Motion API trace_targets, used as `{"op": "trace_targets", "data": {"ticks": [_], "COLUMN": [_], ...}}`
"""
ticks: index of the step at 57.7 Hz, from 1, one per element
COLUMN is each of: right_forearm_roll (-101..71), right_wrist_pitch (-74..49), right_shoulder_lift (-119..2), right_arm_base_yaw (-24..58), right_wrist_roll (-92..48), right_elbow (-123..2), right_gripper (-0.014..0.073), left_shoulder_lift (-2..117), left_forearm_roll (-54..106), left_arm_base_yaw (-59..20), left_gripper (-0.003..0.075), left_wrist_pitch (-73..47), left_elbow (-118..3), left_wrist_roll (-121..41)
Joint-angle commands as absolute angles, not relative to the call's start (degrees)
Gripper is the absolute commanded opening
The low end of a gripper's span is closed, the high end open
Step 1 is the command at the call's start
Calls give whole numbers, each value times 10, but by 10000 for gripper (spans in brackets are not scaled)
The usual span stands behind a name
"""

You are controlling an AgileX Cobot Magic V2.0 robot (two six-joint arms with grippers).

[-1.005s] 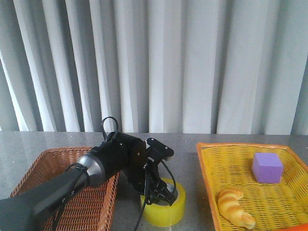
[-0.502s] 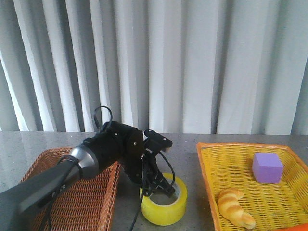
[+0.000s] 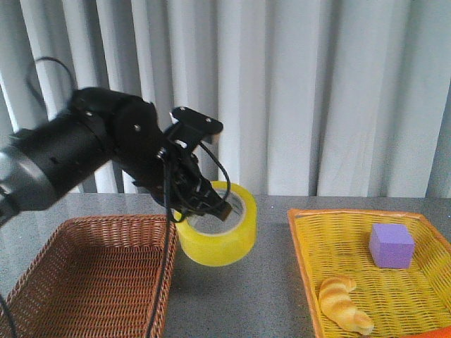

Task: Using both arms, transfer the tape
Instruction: 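Carry the tape with the left gripper into the wicker basket and release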

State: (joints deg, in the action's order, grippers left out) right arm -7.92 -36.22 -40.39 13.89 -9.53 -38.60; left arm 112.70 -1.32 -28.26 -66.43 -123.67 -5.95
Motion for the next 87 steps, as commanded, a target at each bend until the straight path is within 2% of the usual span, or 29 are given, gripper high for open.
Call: {"op": "trace_targets", "data": {"ticks": [1, 10, 20, 49, 71, 80, 87], "right_forearm_roll": [-81, -81, -81, -81, -81, -81, -81], "right_wrist_pitch": [-328, -328, -328, -328, -328, -328, -328], "right_shoulder_lift": [-402, -402, -402, -402, -402, -402, -402], "right_arm_base_yaw": [134, 134, 134, 134, 134, 134, 134], "right_wrist_roll": [-96, -96, -96, -96, -96, -96, -96], "right_elbow": [-401, -401, -401, -401, -401, -401, -401], "right_gripper": [381, 381, 381, 381, 381, 381, 381], "left_shoulder_lift": [1061, 1040, 1013, 981, 1052, 1055, 1053], "left_forearm_roll": [-19, -19, -19, -17, -12, -12, -12], "left_arm_base_yaw": [-260, -217, -175, -83, -73, -73, -73], "left_gripper": [133, 133, 133, 133, 134, 192, 309], "left_wrist_pitch": [-645, -663, -640, -421, -354, -364, -376], "left_elbow": [-1256, -1252, -1181, -879, -862, -862, -862], "left_wrist_roll": [-51, -51, -53, -51, -52, -51, -51]}}
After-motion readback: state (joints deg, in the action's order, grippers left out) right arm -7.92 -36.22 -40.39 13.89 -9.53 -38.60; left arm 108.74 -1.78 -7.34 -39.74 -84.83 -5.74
